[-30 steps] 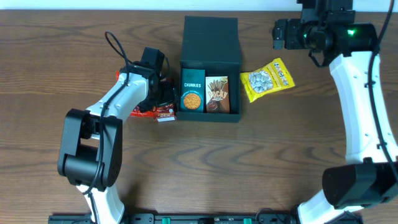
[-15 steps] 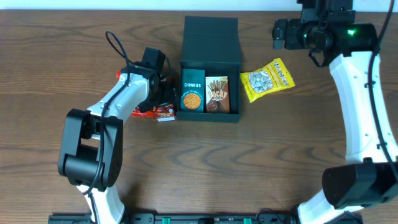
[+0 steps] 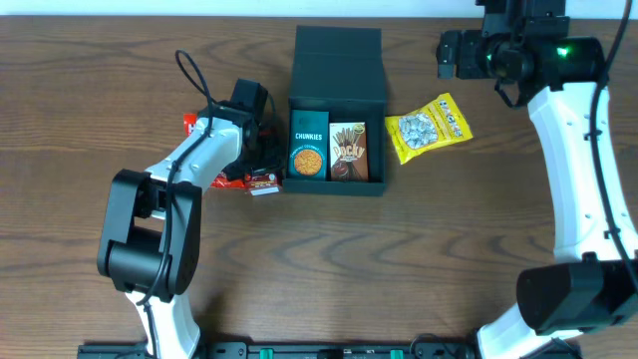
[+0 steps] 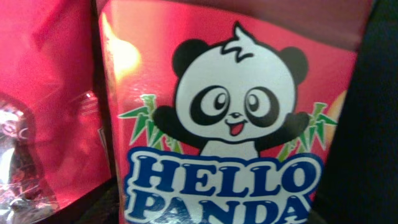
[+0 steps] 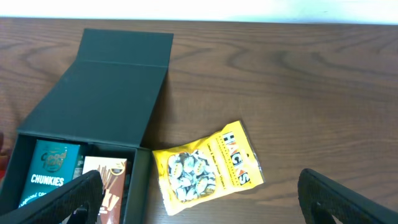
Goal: Pack container
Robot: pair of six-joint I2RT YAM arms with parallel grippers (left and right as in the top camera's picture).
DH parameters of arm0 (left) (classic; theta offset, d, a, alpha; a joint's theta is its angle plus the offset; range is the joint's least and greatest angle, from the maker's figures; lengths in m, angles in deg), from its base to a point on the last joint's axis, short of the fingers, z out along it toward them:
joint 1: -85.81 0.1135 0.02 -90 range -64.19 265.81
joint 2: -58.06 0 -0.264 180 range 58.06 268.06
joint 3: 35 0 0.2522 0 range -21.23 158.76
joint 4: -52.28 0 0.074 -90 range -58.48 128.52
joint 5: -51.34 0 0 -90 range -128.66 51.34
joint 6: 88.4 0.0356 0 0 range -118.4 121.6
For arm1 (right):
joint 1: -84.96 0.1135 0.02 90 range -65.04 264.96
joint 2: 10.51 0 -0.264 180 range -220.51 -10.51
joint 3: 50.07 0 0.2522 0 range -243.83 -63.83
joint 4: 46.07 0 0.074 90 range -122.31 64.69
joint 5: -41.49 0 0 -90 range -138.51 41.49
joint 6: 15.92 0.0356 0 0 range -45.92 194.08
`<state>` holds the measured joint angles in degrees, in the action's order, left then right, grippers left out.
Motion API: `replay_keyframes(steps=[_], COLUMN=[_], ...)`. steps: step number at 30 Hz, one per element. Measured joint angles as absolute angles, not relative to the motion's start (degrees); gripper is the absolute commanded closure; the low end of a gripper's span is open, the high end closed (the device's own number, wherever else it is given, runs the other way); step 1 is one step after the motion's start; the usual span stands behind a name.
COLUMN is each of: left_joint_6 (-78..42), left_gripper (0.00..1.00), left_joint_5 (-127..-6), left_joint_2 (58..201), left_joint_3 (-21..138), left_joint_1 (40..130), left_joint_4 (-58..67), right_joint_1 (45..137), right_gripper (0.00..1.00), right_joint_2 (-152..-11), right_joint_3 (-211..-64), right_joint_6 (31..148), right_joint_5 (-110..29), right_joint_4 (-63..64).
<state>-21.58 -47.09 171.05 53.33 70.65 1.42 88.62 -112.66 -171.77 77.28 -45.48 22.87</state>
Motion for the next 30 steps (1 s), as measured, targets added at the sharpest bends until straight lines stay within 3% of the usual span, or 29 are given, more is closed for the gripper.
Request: replay_keyframes(steps=[8, 16, 23, 30], left_joint_6=[-21.01, -19.94, -19.26, -19.13], left_gripper=[0.38, 0.42, 0.38, 0.36], left_joint_5=[-46.46, -43.94, -42.89, -42.98], left_joint_2=[171.07, 172.43, 172.41, 172.41], left_joint_3=[53.77, 63.54, 77.15, 79.38], left_joint_1=[70.54, 70.60, 69.47, 63.50], left_joint_4=[0.24, -8.99, -14.23, -14.45], right_joint_1=[88.62, 88.62, 88.60, 85.64], right_gripper=[0.01, 0.01, 0.01, 0.01], right_joint_2=[-112.66, -112.66, -112.66, -112.66], right_joint_3=[-171.77, -171.77, -171.77, -171.77], right_joint_6=[77.28, 77.26, 77.28, 78.00], right_joint_5=[-45.48, -45.48, -45.46, -45.13], right_joint_4=[22.78, 22.63, 22.39, 21.52])
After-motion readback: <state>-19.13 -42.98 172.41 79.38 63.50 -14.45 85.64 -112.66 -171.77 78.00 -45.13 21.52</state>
